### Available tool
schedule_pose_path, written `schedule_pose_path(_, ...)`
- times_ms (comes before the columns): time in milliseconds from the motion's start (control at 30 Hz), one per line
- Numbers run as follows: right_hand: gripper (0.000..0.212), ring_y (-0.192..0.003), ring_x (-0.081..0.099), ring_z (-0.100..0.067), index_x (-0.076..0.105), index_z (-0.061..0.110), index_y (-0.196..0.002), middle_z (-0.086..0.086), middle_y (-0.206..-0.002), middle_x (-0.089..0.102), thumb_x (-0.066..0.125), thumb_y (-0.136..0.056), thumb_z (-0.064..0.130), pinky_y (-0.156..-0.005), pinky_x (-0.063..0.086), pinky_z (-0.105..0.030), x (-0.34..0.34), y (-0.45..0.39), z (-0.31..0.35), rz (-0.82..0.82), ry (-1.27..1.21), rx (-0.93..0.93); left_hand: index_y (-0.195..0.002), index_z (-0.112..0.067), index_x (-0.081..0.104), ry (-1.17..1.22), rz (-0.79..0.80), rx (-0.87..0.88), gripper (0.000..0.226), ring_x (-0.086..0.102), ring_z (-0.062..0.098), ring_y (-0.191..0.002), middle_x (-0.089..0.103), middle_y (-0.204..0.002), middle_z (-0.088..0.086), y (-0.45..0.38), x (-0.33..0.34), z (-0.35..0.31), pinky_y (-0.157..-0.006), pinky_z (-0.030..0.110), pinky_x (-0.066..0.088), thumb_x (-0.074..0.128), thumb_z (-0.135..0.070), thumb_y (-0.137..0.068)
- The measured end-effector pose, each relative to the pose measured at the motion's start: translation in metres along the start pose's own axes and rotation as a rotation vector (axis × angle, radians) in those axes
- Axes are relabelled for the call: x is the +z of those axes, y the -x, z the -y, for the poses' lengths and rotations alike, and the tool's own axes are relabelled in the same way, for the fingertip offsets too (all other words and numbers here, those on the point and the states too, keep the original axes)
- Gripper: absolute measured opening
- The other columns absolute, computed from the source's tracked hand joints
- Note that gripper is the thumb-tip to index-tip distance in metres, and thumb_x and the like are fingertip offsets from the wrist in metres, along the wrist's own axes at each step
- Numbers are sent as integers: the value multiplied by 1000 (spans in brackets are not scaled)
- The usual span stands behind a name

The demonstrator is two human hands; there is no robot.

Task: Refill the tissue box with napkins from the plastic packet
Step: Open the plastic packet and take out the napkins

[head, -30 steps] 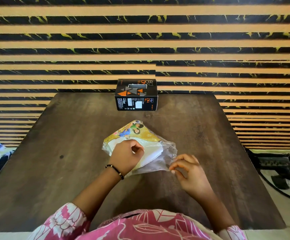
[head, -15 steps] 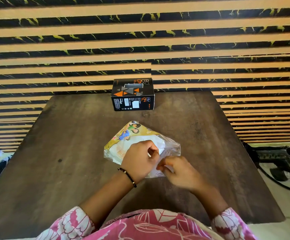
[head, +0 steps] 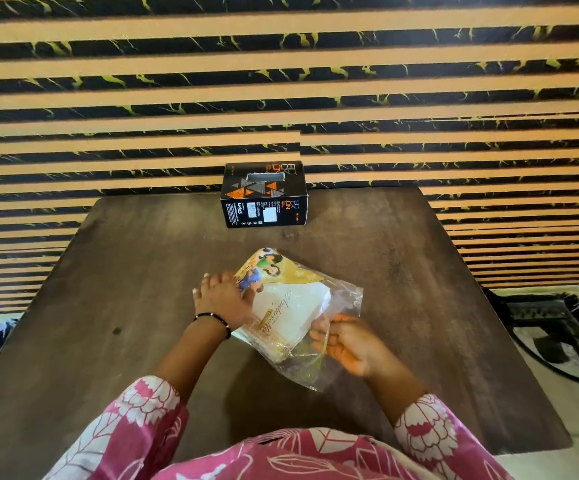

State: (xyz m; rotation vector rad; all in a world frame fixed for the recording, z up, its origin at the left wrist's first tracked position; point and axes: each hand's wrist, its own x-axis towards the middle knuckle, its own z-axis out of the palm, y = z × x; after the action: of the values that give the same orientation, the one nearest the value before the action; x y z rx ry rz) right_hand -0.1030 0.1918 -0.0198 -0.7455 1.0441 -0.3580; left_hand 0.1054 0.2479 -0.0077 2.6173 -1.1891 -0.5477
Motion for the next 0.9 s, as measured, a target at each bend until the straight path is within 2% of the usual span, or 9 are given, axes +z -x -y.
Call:
schedule_pose_path(67, 19, -67, 68, -14, 60, 6, -83, -6, -79, 68, 47, -88, -6, -59, 58, -25, 2, -3, 1, -12, -25, 16, -126, -2, 40, 10, 55, -18, 56, 38, 39, -127, 46, -134, 22, 0, 2, 4, -107, 53, 29, 40, -45, -91)
schedule_pose_path(100, 19, -67, 67, -14, 61, 7, -84, -5, -76, 69, 48, -88, -6, -57, 58, -24, 4, -5, 0, -11, -36, 25, -124, -1, 41, 28, 73, -19, 54, 43, 40, -121, 49, -129, 23, 1, 4, 6, -104, 53, 33, 39, -44, -91)
schedule_pose_path(200, 19, -65, 61, -13, 63, 11, -90, -1, -70, 66, 49, -87, -3, -62, 54, -26, 3, -10, -3, -7, -11, 44, -119, 0, 43, 60, 77, -22, 45, 50, 42, -113, 51, -124, 24, 4, 9, 12, -96, 51, 41, 39, -36, -92)
schedule_pose_path(300, 25, -66, 53, -12, 60, 10, -108, -1, -77, 59, 52, -85, 0, -69, 48, -25, 3, -12, -5, 11, 110, 39, -117, -3, 43, 60, 78, -23, 38, 51, 41, -111, 52, -123, 22, 7, 11, 19, -93, 51, 44, 40, -31, -92)
schedule_pose_path(533, 38, -89, 69, -15, 56, 10, -119, -6, -107, 68, 57, -83, -2, -66, 57, -27, 7, -1, -8, 95, 166, -196, -115, 0, 43, 118, 71, -44, 34, 54, 40, -108, 53, -119, 23, 15, 15, 27, -90, 47, 46, 46, -22, -89)
schedule_pose_path(567, 42, -92, 68, -15, 53, 11, -123, -6, -111, 66, 58, -83, -1, -67, 58, -29, 7, 0, -8, 134, 126, -194, -112, 1, 42, 150, 62, -59, 32, 55, 41, -106, 55, -116, 24, 17, 15, 28, -87, 46, 47, 47, -20, -89)
schedule_pose_path(700, 71, -115, 57, -31, 39, 24, -134, -11, -130, 56, 73, -73, 14, -90, 49, -56, 8, -8, -9, 257, -35, -4, -105, 5, 45, 174, 45, -65, 24, 58, 42, -101, 60, -108, 26, 23, 14, 29, -78, 41, 45, 45, -12, -89)
schedule_pose_path(800, 51, -107, 62, -32, 46, 16, -128, -13, -122, 62, 65, -82, 8, -86, 51, -58, 6, -12, -13, 115, 67, -1, -101, 1, 53, 131, 26, -12, 24, 58, 40, -98, 63, -105, 23, 25, 12, 31, -70, 35, 40, 42, -19, -93)
schedule_pose_path(900, 45, -105, 62, -33, 51, 13, -123, -14, -119, 63, 64, -81, 4, -85, 52, -58, -4, -9, -11, 130, 73, 15, -95, -2, 57, 122, -19, 19, 22, 58, 39, -95, 65, -101, 22, 30, 8, 33, -67, 32, 38, 42, -17, -92)
